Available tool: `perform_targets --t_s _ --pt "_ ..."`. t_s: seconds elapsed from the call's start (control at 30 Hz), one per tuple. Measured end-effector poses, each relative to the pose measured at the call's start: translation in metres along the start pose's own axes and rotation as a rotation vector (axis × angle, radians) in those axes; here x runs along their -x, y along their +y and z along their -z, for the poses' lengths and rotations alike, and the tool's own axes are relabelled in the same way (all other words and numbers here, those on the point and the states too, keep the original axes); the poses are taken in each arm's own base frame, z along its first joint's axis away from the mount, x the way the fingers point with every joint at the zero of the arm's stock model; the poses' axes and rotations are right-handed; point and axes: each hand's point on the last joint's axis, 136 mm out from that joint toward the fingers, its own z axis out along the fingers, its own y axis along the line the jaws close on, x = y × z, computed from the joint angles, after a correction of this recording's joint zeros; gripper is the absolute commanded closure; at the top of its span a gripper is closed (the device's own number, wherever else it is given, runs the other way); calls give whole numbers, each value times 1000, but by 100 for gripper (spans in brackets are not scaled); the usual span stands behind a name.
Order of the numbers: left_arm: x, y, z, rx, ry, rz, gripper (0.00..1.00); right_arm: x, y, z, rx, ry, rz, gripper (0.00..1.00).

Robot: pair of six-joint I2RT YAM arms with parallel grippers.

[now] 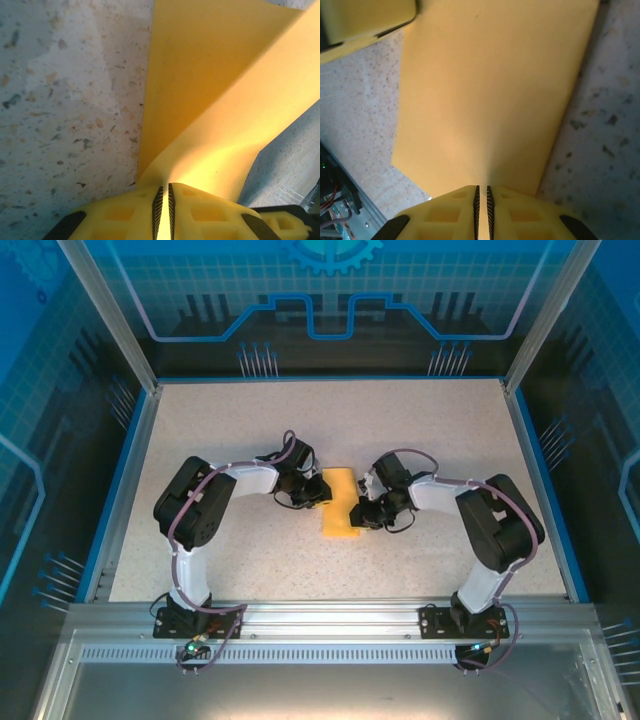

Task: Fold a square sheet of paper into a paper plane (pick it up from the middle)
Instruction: First fold in half a square sheet of paper at the center of the table.

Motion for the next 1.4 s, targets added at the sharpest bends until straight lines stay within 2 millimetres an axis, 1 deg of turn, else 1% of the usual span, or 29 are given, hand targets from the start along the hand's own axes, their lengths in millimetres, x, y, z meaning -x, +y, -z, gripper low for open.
perform_targets --t_s 0.1,0.2,0.37,0.53,0.67,0.77,0.87,0.97,1.0,1.03,1.1,1.17,1.23,1.33,1.4 --pt "0 0 0 -1 0 0 81 -6 -1 0 10 9 -3 84" --pt "0 0 0 -1 0 -1 81 -17 -9 -7 7 40 -24 85" --pt "0 0 0 -2 -1 -1 81 -16 -8 -6 15 38 -20 85" --pt "0 -1 0 -2 0 -1 81 -18 -4 1 13 31 -12 85" --pt "0 -1 0 -2 0 -1 81 -23 -11 -3 -8 55 -30 85" --pt "0 -1 0 -2 0 -1 81 -21 -10 -2 -11 55 -32 85" --pt "0 0 0 -2 0 -1 81 -7 -1 8 -14 20 -20 83" --pt "0 -1 0 -2 0 -1 81 25 22 26 5 -76 21 83" --pt "0 -1 0 -2 0 -1 81 38 30 31 16 -114 35 83" --pt "0 -1 0 -1 0 -1 81 50 36 35 28 -144 43 83" --pt "0 -1 0 -1 1 -1 81 69 40 38 36 -184 48 83" --pt "0 -1 0 0 2 -1 81 84 39 32 37 -200 40 83" --pt "0 -1 0 0 2 0 81 94 34 21 33 -192 26 83" --pt "0 -1 0 3 4 1 81 99 20 3 18 -165 3 83" --pt "0 0 0 6 7 1 81 98 11 -5 7 -150 -16 84"
